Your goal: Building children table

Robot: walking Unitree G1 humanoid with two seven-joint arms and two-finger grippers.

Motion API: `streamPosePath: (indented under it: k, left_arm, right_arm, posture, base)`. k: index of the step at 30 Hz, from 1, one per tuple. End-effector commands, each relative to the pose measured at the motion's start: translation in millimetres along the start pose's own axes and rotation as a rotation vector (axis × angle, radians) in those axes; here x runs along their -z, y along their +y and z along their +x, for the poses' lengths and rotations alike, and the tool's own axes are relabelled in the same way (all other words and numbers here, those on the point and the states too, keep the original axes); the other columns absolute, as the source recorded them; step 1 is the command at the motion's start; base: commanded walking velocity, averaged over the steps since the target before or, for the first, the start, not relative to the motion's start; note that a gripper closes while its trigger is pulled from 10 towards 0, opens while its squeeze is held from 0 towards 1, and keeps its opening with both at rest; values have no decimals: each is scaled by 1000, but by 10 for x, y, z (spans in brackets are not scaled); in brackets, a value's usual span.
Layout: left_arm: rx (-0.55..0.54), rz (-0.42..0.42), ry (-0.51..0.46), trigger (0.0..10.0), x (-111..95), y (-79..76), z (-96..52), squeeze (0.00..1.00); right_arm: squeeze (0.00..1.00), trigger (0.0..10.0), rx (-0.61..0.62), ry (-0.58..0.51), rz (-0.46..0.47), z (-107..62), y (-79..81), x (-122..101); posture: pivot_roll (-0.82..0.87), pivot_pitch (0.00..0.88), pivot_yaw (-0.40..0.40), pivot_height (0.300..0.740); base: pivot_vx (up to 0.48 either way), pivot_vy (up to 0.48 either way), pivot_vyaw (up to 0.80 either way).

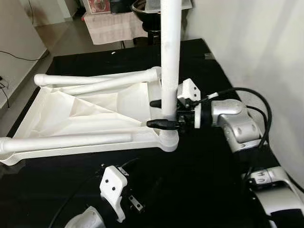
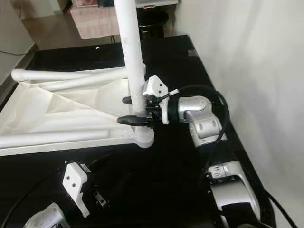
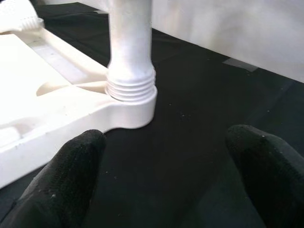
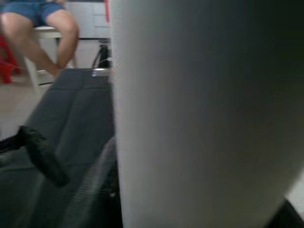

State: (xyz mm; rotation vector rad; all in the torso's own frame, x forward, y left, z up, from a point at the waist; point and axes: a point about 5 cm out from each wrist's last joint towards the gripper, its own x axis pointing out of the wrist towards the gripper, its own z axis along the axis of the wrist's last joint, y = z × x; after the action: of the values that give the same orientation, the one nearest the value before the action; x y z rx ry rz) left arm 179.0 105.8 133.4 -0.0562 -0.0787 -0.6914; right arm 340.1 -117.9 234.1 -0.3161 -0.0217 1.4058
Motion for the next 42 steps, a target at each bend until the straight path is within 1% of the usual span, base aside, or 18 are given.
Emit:
streamPosePath:
  k: [1, 7, 11, 12, 14, 17, 23, 24, 25, 27, 28, 31, 34, 37, 38, 39, 40, 42]
  left_arm:
    - [-6, 4, 11, 10000, 31, -10, -10, 0]
    - [-3, 0, 9, 10000, 27, -15, -3, 0]
    - [-4, 1, 7, 10000, 20, -11, -4, 0]
    - [-5, 2, 7, 10000, 18, -5, -11, 0]
    - [-9, 3, 5, 10000, 11, 21, -17, 0]
    - [-7, 4, 6, 10000, 11, 39, -16, 0]
    - [11, 2, 10, 10000, 28, 49, 10, 0]
    - [4, 4, 6, 10000, 26, 56, 18, 0]
    - [-5, 7, 2, 10000, 23, 62, 20, 0]
    - [-15, 10, -1, 10000, 19, 69, 21, 0]
    - [-19, 11, -3, 10000, 18, 72, 28, 0]
    - [-17, 10, -4, 10000, 21, 70, 39, 0]
    - [-14, 9, -4, 10000, 23, 66, 45, 0]
    - [-8, 5, -5, 10000, 26, 57, 58, 0]
    - [-7, 4, -6, 10000, 28, 52, 61, 0]
    - [-7, 4, -6, 10000, 28, 52, 61, 0]
    - [-6, 3, -7, 10000, 29, 50, 63, 0]
    - [-6, 1, -10, 10000, 29, 37, 73, 0]
  right_arm:
    - [0, 0, -60, -20, -15, 66, 49, -21]
    - [0, 0, 20, -30, 7, -17, 78, 47]
    - [0, 0, 308, -29, 88, 22, 144, 192]
    - [0, 0, 541, -58, 137, 88, 163, 263]
    - [0, 0, 909, 58, 307, 137, 601, 641]
    - [0, 0, 913, 110, 357, 208, 870, 764]
    - [0, 0, 851, 99, 289, 221, 711, 696]
    - [0, 8196, 839, 95, 280, 222, 646, 659]
    - [0, 10000, 824, 92, 284, 229, 614, 637]
    - [0, 10000, 760, 84, 293, 258, 600, 614]
    - [922, 10000, 680, 61, 306, 282, 565, 596]
    - [1000, 10000, 585, 17, 299, 304, 525, 527]
    - [1000, 10000, 540, -16, 263, 299, 487, 446]
    - [1000, 10000, 340, -76, 158, 236, 416, 237]
    - [259, 10000, 253, -92, 139, 204, 418, 208]
    - [259, 10000, 253, -92, 139, 204, 418, 208]
    - [0, 10000, 188, -93, 123, 173, 400, 205]
    - [0, 10000, 92, -87, 117, 133, 303, 224]
  posture:
    - [34, 103, 38, 740]
    - [27, 108, 38, 740]
    - [26, 119, 30, 740]
    - [19, 123, 24, 740]
    - [9, 127, 46, 740]
    - [4, 126, 49, 740]
    - [7, 106, 30, 740]
    - [9, 103, 32, 740]
    - [9, 103, 32, 740]
    - [9, 102, 34, 740]
    - [13, 98, 32, 740]
    - [15, 95, 32, 740]
    - [15, 93, 32, 740]
    - [17, 92, 31, 740]
    - [14, 91, 31, 740]
    - [14, 91, 31, 740]
    - [14, 91, 31, 740]
    - [24, 92, 25, 740]
  base:
    - [0, 0, 0]
    - [0, 0, 0]
    - [0, 0, 0]
    - [0, 0, 0]
    - [0, 0, 0]
    - [0, 0, 0]
    - [0, 0, 0]
    - [0, 0, 0]
    - [0, 0, 0]
    - [0, 0, 0]
    - [0, 0, 0]
    - [0, 0, 0]
    - [0, 0, 0]
    - [0, 0, 0]
    - [0, 0, 0]
    - [0, 0, 0]
    - [0, 0, 0]
    - [0, 0, 0]
